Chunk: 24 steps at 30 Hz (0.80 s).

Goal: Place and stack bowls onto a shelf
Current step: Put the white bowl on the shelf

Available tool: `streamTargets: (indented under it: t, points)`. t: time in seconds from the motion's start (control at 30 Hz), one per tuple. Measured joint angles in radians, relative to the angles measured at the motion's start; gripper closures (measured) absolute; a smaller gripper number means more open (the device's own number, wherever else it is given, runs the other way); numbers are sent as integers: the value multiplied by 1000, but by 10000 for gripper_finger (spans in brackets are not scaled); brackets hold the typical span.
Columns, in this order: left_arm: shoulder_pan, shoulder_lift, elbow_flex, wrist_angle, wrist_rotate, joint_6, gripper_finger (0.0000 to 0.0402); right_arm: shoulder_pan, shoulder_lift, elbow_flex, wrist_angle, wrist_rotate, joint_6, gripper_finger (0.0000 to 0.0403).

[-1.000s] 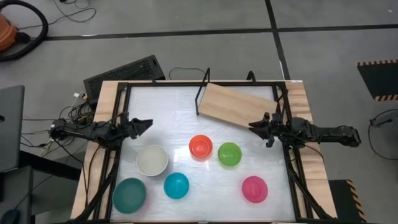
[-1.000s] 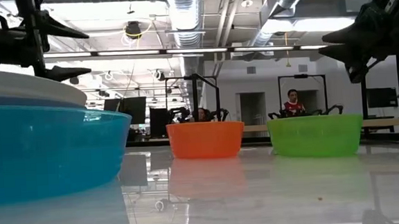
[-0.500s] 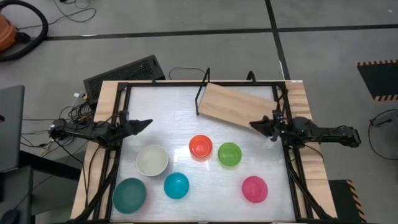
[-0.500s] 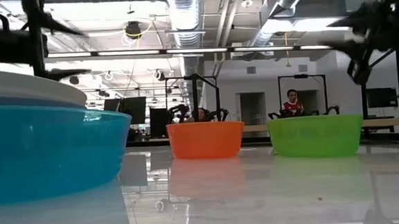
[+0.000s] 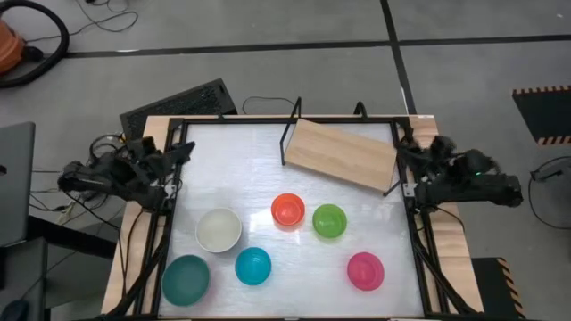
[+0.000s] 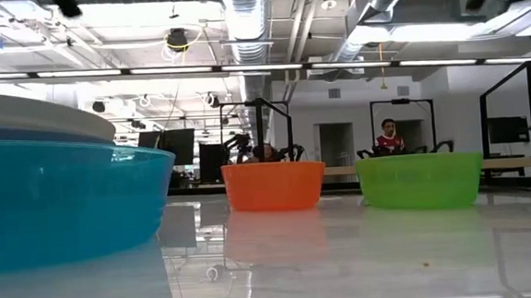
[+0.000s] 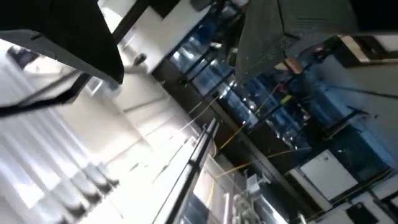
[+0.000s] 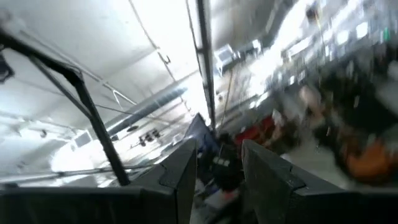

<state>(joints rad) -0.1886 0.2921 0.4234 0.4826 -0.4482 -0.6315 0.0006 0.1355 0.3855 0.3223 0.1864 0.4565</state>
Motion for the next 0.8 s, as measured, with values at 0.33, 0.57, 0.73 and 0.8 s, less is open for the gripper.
streamTargets:
  t: [0.33,0.57,0.73,0.8]
  points:
    - [0,380,541,-729,104,-27,107,0,387,495,-624,58,-144,247]
    - [0,540,826,-1064,67,18,107,0,742,791,-1129,36,14,249]
    - [0,561,913,-1139,9,41,107,15,938,859,-1355,-147,221,257]
    - [0,558,917,-1147,-9,62,107,42,1003,856,-1393,-187,245,263]
